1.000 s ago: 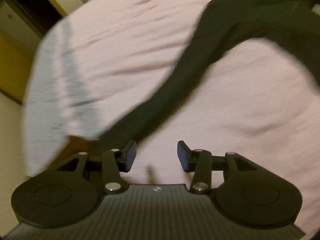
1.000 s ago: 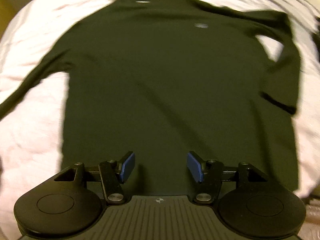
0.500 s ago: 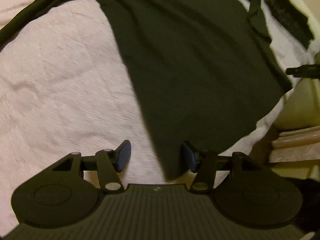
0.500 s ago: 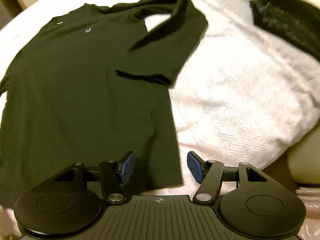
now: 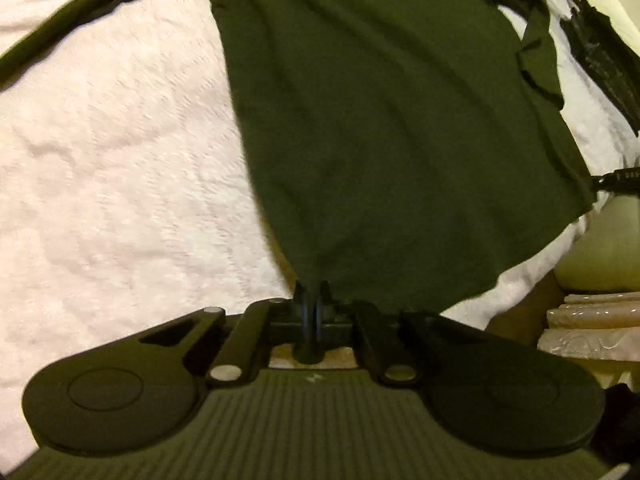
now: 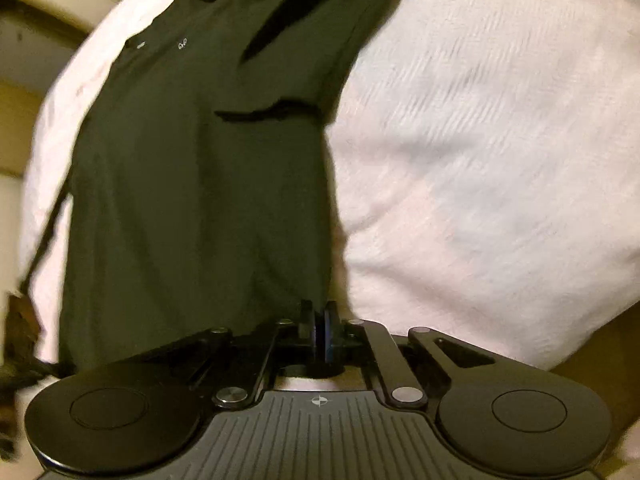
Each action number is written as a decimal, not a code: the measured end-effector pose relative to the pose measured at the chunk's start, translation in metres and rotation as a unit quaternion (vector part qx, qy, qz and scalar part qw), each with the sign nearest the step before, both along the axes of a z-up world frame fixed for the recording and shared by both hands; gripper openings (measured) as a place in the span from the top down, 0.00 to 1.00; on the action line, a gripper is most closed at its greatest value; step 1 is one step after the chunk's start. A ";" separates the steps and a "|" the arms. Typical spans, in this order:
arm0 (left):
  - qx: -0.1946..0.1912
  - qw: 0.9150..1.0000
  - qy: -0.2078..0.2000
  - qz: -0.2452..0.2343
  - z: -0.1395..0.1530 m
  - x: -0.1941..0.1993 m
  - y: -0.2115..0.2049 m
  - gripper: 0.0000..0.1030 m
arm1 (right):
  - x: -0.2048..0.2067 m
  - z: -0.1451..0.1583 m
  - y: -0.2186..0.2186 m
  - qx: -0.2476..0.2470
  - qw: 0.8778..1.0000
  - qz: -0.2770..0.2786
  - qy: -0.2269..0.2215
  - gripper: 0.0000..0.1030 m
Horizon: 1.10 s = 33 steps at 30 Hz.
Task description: Fold clothes
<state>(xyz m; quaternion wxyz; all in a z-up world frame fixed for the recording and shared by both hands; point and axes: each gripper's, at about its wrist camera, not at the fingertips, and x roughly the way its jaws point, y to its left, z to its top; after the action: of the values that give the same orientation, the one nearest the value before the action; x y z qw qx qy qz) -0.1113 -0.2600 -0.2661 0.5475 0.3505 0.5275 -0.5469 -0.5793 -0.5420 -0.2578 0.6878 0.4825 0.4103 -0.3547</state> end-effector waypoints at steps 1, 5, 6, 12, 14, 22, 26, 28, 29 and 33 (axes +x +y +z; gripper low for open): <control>-0.004 1.000 -0.002 0.000 0.005 0.003 0.004 0.99 | -0.005 0.010 -0.003 -0.013 1.000 0.007 0.013 0.99; 0.000 1.000 0.008 0.007 0.001 0.002 0.014 0.99 | -0.016 0.024 -0.015 -0.036 0.998 0.038 0.046 0.99; 0.003 1.000 0.009 0.007 -0.003 0.000 0.015 0.99 | -0.012 0.020 -0.016 -0.034 0.997 0.048 0.058 0.99; 0.022 1.000 0.001 -0.009 -0.017 -0.002 0.012 0.98 | 0.019 0.003 -0.008 -0.028 0.990 0.061 0.124 0.98; 0.026 1.000 0.001 -0.014 -0.014 0.001 0.011 0.91 | 0.023 0.010 -0.008 -0.032 0.990 0.047 0.125 0.98; -0.005 1.000 -0.023 -0.011 0.021 0.010 -0.003 0.75 | 0.062 0.070 -0.013 -0.157 0.982 0.054 0.095 0.33; -0.027 0.999 -0.037 0.015 0.038 0.001 -0.028 0.75 | 0.108 0.057 -0.032 -0.205 0.960 0.166 0.099 0.33; -0.031 0.998 -0.046 0.028 0.041 -0.015 -0.050 0.75 | 0.134 0.036 -0.039 -0.227 0.937 0.243 0.110 0.33; -0.030 0.998 -0.051 0.034 0.042 -0.023 -0.058 0.75 | 0.145 0.022 -0.042 -0.237 0.922 0.281 0.122 0.33; -0.021 0.995 -0.075 0.067 0.043 -0.067 -0.097 0.74 | 0.153 -0.013 -0.064 -0.239 0.883 0.377 0.145 0.83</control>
<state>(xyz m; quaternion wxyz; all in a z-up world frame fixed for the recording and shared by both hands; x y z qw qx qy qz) -0.1781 -0.3571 -0.2233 0.6281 0.3431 0.4957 -0.4920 -0.4258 -0.6059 -0.2705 0.7969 0.0554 0.5591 -0.2222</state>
